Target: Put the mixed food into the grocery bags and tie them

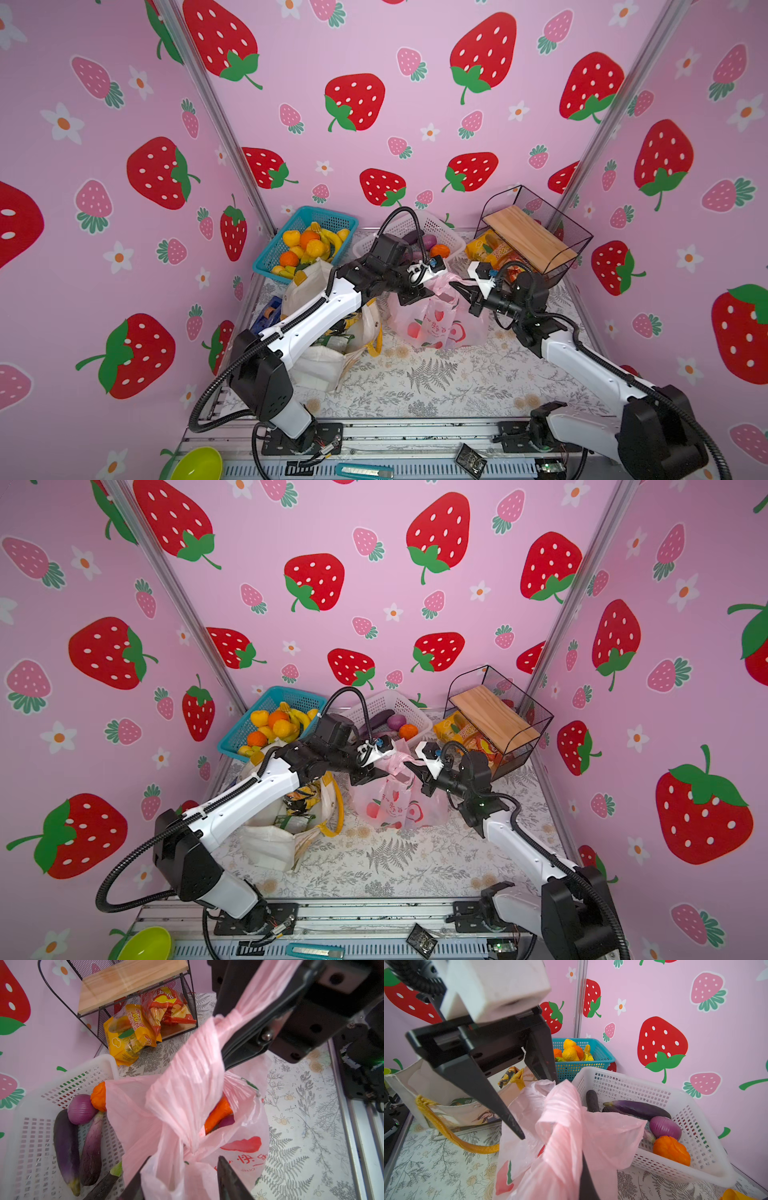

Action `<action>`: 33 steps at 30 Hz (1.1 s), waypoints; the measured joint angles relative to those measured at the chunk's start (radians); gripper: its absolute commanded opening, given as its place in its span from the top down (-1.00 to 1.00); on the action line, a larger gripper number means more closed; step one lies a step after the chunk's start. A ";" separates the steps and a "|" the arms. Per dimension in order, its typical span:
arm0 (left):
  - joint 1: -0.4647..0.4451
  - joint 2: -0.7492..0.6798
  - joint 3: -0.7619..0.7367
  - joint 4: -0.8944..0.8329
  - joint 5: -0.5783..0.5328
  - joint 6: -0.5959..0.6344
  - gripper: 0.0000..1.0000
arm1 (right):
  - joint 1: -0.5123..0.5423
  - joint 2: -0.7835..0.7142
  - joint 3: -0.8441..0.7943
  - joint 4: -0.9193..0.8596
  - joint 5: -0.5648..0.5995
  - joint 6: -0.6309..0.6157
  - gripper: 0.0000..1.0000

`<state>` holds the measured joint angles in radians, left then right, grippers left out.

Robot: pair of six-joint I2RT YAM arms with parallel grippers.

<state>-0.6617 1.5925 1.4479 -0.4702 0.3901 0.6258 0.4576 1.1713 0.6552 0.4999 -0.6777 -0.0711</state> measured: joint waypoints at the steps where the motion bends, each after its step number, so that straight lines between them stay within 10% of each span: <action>1: -0.007 0.003 0.000 0.000 -0.018 0.008 -0.02 | 0.003 0.000 0.000 0.002 -0.001 0.005 1.00; 21: -0.055 0.067 -0.059 0.276 -0.208 -0.069 1.00 | 0.016 0.000 -0.032 0.039 0.045 0.043 0.89; 33: -0.054 0.067 -0.071 0.316 -0.220 -0.089 1.00 | 0.018 0.000 -0.053 0.072 0.115 -0.021 0.00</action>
<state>-0.7155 1.6596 1.3766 -0.1543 0.1699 0.5365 0.4759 1.1709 0.6025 0.5716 -0.5629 -0.0925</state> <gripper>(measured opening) 0.049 0.464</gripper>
